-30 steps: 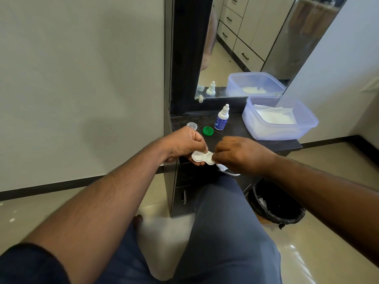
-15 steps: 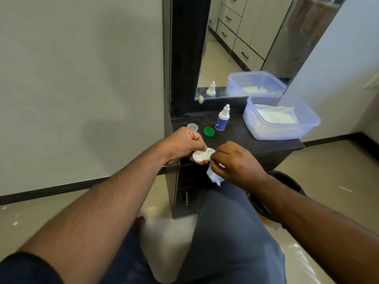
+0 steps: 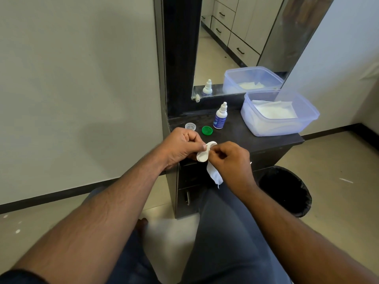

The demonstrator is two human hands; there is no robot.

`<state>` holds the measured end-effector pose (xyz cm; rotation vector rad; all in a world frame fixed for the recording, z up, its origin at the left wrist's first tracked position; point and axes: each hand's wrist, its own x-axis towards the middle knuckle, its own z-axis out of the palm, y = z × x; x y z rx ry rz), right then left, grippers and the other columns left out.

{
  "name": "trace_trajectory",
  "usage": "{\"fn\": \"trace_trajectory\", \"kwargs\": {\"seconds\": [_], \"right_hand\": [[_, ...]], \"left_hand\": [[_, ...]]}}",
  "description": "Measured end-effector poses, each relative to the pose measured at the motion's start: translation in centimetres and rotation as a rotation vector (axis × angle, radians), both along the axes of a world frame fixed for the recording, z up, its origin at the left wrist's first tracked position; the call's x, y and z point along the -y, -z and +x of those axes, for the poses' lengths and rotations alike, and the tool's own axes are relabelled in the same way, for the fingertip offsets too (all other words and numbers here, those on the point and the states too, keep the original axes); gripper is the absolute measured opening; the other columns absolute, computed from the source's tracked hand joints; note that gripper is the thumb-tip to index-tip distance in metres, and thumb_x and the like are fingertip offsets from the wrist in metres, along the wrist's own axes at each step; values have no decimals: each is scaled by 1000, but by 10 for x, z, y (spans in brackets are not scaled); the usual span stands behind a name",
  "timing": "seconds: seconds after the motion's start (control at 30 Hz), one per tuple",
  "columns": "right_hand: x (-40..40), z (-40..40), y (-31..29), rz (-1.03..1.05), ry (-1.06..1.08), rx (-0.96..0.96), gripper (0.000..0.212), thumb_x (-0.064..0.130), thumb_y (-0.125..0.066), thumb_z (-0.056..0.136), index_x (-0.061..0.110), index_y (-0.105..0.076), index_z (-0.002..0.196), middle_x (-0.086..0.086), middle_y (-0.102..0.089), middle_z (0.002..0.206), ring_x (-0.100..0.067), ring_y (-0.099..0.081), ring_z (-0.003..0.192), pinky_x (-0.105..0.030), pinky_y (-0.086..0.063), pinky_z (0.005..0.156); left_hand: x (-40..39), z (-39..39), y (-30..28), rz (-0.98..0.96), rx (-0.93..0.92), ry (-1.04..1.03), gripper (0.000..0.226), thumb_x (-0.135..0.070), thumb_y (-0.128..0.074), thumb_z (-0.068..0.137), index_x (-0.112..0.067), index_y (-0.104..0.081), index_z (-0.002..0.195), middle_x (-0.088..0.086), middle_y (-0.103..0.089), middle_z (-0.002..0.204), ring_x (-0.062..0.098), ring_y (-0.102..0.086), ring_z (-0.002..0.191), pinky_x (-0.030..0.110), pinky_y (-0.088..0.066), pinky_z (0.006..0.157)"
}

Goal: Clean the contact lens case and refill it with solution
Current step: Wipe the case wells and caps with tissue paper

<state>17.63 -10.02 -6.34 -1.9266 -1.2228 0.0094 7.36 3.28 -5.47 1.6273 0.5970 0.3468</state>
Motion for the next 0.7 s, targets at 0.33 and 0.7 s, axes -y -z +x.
{"fn": "trace_trajectory", "kwargs": {"seconds": [0.33,0.7], "right_hand": [[-16,-22,-12,71,336,-670,8,13,-69,79,11,-73,74,3,-67,68,-7,-60,66,-19,-46,60],[17,29,-30,350,186,-484,9,9,-69,84,16,-74,85,-2,-69,78,-14,-62,71,-22,-50,65]], "left_hand": [[10,-2,5,156,67,-55,6,-3,-70,81,0,-71,76,14,-72,79,15,-65,70,24,-53,66],[7,7,4,162,-11,-85,5,0,-67,77,2,-70,73,10,-70,76,8,-59,68,20,-48,65]]}}
